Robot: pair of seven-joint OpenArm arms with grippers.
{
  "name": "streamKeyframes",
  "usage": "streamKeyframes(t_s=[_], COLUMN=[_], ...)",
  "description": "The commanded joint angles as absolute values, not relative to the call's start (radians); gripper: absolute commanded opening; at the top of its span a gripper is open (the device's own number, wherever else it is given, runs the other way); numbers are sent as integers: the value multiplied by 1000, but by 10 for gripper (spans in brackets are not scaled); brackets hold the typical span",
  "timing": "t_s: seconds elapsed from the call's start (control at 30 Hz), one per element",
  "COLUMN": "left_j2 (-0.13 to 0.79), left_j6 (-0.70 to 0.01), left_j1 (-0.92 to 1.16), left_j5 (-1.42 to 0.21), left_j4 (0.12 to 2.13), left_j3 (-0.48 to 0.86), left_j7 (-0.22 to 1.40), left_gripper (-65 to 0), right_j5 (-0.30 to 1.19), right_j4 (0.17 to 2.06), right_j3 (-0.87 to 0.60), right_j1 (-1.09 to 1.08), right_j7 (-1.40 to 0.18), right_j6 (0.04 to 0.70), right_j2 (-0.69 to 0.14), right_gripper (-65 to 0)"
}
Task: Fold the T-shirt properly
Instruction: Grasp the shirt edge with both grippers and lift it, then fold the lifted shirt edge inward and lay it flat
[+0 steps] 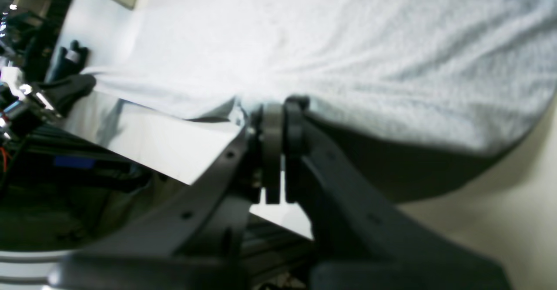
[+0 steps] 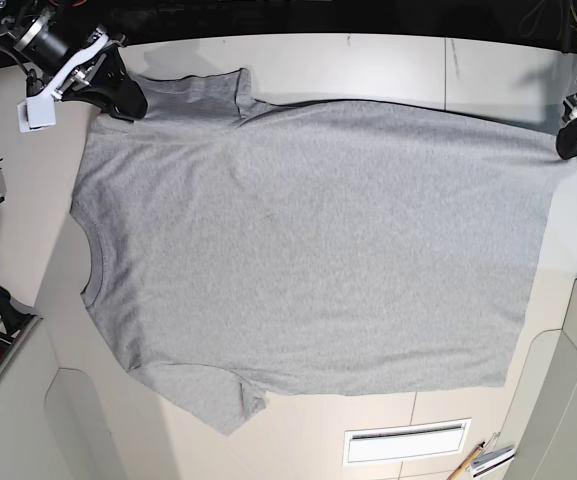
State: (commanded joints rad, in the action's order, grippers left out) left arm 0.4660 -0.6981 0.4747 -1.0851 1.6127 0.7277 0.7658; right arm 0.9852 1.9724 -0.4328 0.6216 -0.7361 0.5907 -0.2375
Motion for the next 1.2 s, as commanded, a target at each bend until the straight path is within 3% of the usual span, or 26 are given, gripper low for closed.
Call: streamKeyframes(t_s=[0.2,0.37,0.9,1.13,1.17,1.2], left_j2=[466,466,485,496,496,496], left_j6=[-698,-698,-698,-698,-698,-698], left_j1=[381,294,30,-34,-35,-36], left_j5=[-989,-775,-735,-592,-573,-554], left_j4=[1612,1610,1305,1202,1196,1193], left_j3=[691,569,510,386,380,379], left_j7=[729,603,550,420,395,377], left_gripper=[-650,-650,-650,-650,-596,-534], right_j5=[914,911,864,807,807,806], right_j4=[1920,1798,1446,1308,1304,1304], right_j3=[-432,-432,-402,-364,-364,-364], right_j1=[453,310,-47,-121,-121,-121], right_j7=[-743,-750,-743,-648,-643,-643], right_j6=[586,587,588,587,587,587], right_j2=[-238,-238,-236,-226,-224,-220], right_gripper=[-650,-650,-650,-650,-631,-541])
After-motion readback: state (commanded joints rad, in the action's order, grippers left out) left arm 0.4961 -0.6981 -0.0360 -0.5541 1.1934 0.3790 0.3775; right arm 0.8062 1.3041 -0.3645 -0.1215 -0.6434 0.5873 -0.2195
